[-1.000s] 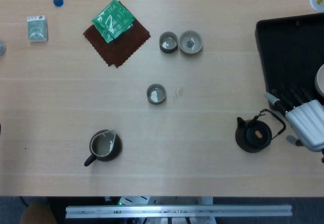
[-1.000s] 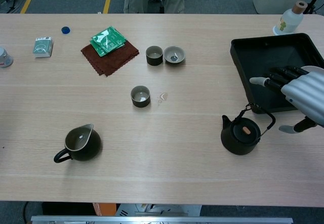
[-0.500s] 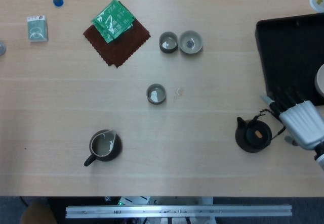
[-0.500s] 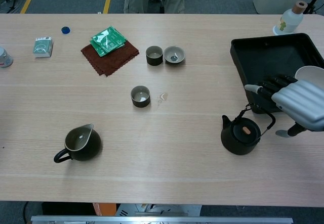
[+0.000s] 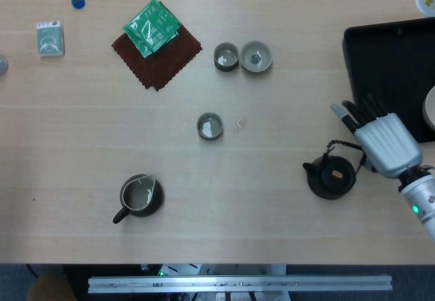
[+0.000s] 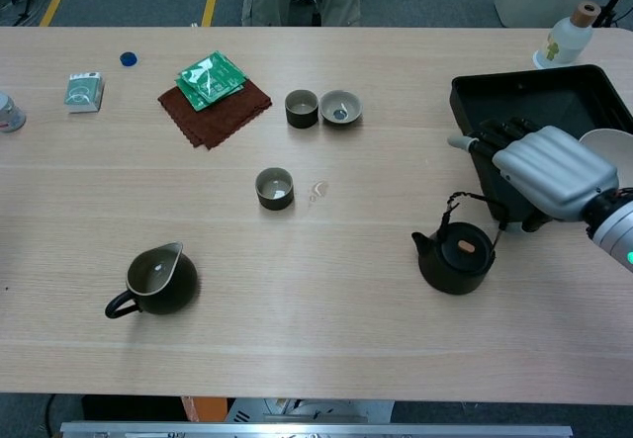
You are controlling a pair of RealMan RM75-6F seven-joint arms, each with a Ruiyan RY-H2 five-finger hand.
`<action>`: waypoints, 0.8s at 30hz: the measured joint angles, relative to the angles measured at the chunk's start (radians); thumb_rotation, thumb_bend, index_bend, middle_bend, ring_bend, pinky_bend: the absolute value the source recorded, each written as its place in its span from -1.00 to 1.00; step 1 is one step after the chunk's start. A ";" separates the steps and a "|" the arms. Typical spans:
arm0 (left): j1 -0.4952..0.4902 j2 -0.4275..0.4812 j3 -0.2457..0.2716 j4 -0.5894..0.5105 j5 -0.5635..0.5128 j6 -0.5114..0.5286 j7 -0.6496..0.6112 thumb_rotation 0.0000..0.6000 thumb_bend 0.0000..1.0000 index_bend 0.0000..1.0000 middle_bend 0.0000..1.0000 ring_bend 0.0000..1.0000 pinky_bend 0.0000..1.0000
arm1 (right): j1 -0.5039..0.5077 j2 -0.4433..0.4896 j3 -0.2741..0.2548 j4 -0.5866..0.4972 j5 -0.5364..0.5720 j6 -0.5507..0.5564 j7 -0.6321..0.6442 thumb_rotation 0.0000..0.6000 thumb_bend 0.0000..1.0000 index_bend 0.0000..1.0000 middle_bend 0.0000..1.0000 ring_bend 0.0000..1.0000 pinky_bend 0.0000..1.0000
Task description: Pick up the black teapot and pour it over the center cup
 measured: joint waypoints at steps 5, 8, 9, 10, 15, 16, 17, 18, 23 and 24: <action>0.000 0.000 -0.003 0.004 -0.007 -0.002 0.000 1.00 -0.15 -0.69 -0.74 -0.76 -0.79 | 0.035 -0.036 0.035 0.019 0.030 -0.007 -0.011 1.00 -1.00 -0.85 -0.73 -0.97 -0.79; 0.001 0.002 -0.006 0.007 -0.014 -0.002 -0.005 1.00 -0.15 -0.69 -0.74 -0.76 -0.79 | 0.066 -0.062 0.063 0.036 0.057 -0.017 -0.019 1.00 -1.00 -0.85 -0.73 -0.97 -0.79; 0.001 0.002 -0.007 0.008 -0.016 -0.002 -0.005 1.00 -0.15 -0.69 -0.74 -0.76 -0.79 | 0.075 -0.070 0.071 0.041 0.065 -0.020 -0.022 1.00 -1.00 -0.85 -0.73 -0.97 -0.79; 0.001 0.002 -0.008 0.011 -0.018 -0.002 -0.003 1.00 -0.16 -0.69 -0.74 -0.76 -0.79 | 0.088 -0.081 0.081 0.048 0.075 -0.024 -0.026 1.00 -1.00 -0.85 -0.73 -0.97 -0.79; 0.003 0.004 -0.008 0.012 -0.020 -0.004 -0.005 1.00 -0.15 -0.69 -0.74 -0.76 -0.79 | 0.125 -0.105 0.095 0.056 0.104 -0.042 -0.038 1.00 -1.00 -0.85 -0.73 -0.97 -0.79; 0.005 0.005 -0.007 0.012 -0.019 -0.003 -0.005 1.00 -0.15 -0.69 -0.74 -0.76 -0.79 | 0.127 -0.101 0.095 0.049 0.108 -0.043 -0.038 1.00 -1.00 -0.85 -0.73 -0.97 -0.79; 0.006 0.006 -0.007 0.012 -0.021 -0.002 -0.008 1.00 -0.16 -0.69 -0.74 -0.76 -0.79 | 0.128 -0.095 0.094 0.041 0.113 -0.043 -0.037 1.00 -1.00 -0.85 -0.72 -0.97 -0.79; 0.007 0.007 -0.007 0.012 -0.023 -0.001 -0.010 1.00 -0.16 -0.69 -0.74 -0.76 -0.79 | 0.128 -0.086 0.093 0.031 0.118 -0.044 -0.036 1.00 -1.00 -0.85 -0.71 -0.97 -0.79; 0.009 0.011 -0.006 0.009 -0.023 -0.004 -0.012 1.00 -0.16 -0.69 -0.74 -0.76 -0.79 | 0.128 -0.010 0.081 -0.048 0.144 -0.058 -0.011 1.00 -1.00 -0.85 -0.64 -0.94 -0.79; 0.009 0.011 -0.005 0.008 -0.021 -0.005 -0.011 1.00 -0.16 -0.69 -0.74 -0.76 -0.79 | 0.128 0.007 0.078 -0.064 0.148 -0.062 -0.004 1.00 -1.00 -0.85 -0.62 -0.92 -0.79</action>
